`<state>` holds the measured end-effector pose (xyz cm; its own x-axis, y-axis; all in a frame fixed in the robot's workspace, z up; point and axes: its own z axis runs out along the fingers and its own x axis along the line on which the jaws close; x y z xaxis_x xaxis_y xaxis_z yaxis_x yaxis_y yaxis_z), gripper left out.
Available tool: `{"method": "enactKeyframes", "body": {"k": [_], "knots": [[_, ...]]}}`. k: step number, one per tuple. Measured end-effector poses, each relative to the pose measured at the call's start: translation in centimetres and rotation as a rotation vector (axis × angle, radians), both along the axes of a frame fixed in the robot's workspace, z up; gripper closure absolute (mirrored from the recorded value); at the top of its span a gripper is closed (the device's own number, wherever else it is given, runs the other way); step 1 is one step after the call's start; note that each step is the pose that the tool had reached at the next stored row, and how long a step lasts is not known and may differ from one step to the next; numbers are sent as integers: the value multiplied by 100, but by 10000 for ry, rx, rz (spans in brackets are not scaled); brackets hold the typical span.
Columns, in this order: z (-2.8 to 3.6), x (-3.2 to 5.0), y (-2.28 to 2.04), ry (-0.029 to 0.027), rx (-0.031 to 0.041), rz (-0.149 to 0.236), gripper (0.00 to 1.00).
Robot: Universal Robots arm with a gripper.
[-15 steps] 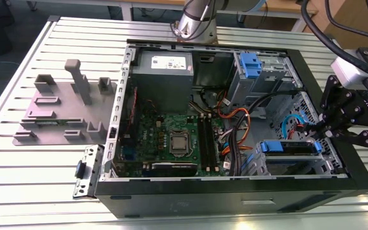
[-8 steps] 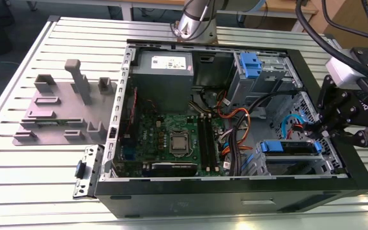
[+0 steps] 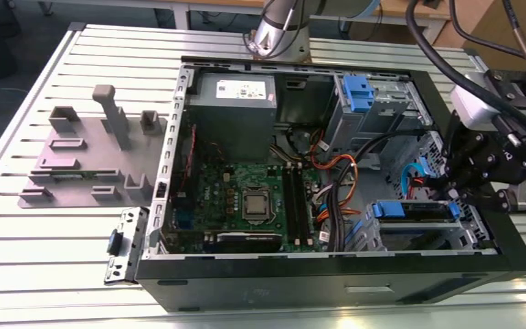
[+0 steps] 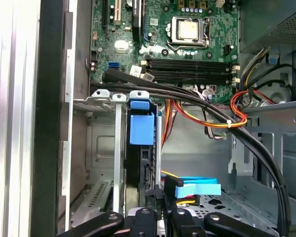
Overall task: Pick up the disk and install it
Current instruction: 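Insert the first disk wire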
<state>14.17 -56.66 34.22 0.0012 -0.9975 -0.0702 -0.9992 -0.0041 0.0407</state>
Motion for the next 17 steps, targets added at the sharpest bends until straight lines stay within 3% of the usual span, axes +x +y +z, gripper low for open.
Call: {"method": "enactKeyframes", "body": {"k": [17], "knots": [[-35, 18, -21, 0, -5, 113, 82]]}}
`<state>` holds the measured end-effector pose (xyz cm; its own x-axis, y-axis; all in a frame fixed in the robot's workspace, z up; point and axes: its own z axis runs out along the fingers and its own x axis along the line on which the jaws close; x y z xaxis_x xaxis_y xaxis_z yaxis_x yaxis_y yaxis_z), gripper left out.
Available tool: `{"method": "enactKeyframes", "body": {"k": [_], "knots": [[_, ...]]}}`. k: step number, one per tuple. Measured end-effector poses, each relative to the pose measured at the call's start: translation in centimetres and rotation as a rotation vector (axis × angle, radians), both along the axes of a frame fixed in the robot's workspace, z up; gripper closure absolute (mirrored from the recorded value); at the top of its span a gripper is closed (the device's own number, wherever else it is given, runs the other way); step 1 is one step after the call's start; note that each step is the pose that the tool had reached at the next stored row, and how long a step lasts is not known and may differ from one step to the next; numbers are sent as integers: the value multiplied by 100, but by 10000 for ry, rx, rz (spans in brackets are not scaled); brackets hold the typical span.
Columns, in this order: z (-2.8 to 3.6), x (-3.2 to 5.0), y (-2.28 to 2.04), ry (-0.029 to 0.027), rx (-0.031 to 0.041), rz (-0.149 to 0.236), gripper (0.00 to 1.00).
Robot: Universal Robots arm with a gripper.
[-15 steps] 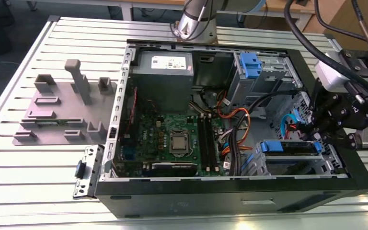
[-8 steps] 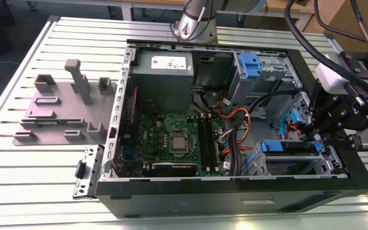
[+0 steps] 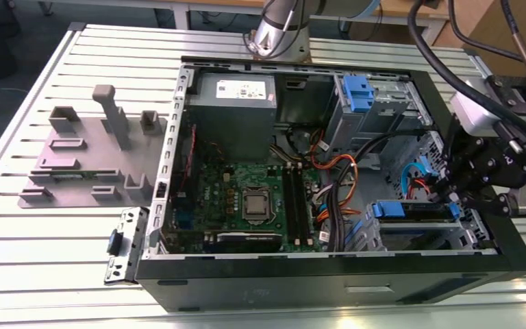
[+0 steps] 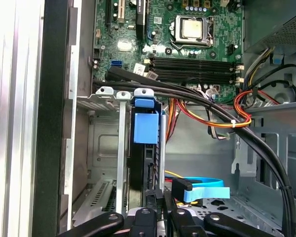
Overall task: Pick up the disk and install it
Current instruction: 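Insert the first disk wire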
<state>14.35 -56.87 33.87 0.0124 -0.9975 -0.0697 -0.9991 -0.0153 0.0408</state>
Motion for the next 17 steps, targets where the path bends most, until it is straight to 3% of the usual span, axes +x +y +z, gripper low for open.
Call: {"method": "enactKeyframes", "body": {"k": [17], "knots": [[-18, 9, -51, 0, -4, 26, 82]]}}
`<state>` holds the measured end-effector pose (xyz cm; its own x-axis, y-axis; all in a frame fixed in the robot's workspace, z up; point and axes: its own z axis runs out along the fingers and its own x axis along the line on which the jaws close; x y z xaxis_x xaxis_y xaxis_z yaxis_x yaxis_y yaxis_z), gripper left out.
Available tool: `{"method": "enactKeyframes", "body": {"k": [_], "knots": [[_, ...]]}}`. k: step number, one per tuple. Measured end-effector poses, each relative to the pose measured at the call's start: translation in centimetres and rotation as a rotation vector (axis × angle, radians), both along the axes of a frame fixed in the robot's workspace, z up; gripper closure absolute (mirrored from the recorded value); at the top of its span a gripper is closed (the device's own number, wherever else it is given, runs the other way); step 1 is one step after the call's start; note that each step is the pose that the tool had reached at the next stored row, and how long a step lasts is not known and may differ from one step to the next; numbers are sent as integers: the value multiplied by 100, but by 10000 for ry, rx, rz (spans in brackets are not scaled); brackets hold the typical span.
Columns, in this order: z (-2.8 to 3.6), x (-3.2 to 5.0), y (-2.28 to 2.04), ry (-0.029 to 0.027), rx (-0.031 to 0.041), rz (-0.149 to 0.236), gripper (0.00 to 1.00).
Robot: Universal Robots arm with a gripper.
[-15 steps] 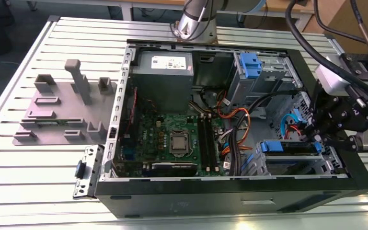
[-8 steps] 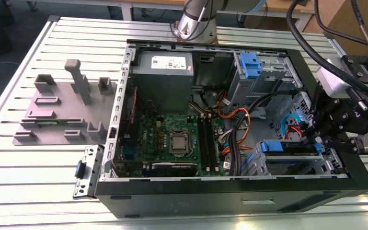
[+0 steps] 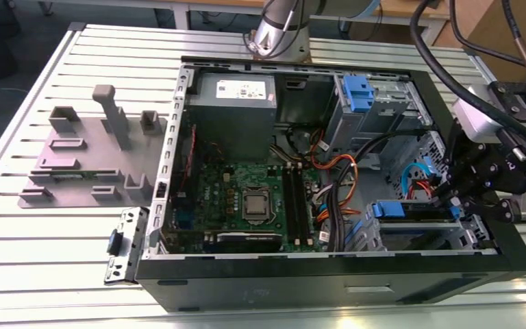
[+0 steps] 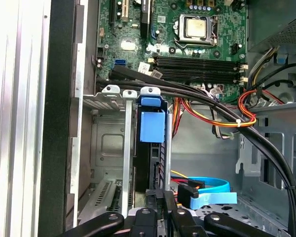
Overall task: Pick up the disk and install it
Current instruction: 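Insert the first disk wire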
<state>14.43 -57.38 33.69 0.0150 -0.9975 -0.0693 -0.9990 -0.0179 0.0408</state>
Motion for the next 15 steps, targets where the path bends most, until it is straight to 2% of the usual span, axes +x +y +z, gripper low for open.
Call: {"method": "enactKeyframes", "body": {"k": [15], "knots": [[-45, -10, -3, 0, 0, 0, 82]]}}
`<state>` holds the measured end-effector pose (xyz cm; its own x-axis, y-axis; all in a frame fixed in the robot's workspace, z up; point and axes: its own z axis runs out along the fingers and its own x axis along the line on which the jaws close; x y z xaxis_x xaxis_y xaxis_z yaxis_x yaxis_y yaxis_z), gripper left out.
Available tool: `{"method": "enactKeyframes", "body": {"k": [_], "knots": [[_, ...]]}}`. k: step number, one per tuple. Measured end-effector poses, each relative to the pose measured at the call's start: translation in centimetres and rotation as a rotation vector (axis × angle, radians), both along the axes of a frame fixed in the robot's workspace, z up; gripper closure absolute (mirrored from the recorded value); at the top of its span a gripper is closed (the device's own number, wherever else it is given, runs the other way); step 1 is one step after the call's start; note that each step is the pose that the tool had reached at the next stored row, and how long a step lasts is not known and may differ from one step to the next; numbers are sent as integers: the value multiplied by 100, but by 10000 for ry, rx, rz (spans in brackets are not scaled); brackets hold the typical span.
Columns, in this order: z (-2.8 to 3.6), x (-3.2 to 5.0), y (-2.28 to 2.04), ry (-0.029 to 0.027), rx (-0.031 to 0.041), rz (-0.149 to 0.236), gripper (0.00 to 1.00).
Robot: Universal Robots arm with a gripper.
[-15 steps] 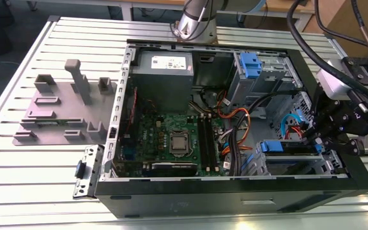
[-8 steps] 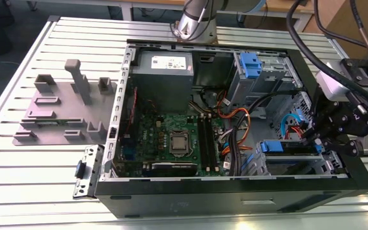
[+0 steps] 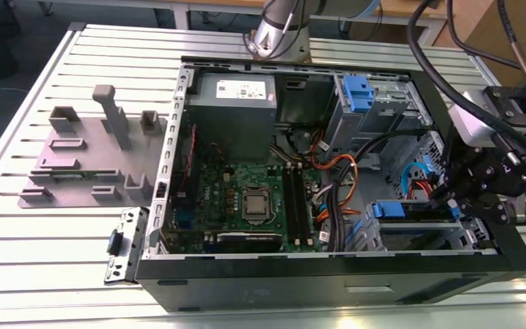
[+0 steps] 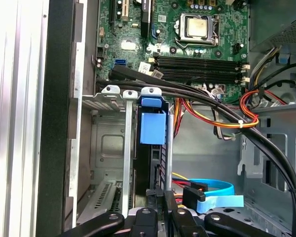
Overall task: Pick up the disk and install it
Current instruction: 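Insert the first disk wire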
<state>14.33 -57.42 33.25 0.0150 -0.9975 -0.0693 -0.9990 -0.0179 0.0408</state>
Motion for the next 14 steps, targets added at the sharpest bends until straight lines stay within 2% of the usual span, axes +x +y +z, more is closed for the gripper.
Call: {"method": "enactKeyframes", "body": {"k": [14], "knots": [[-56, -11, -4, 0, -4, 0, 82]]}}
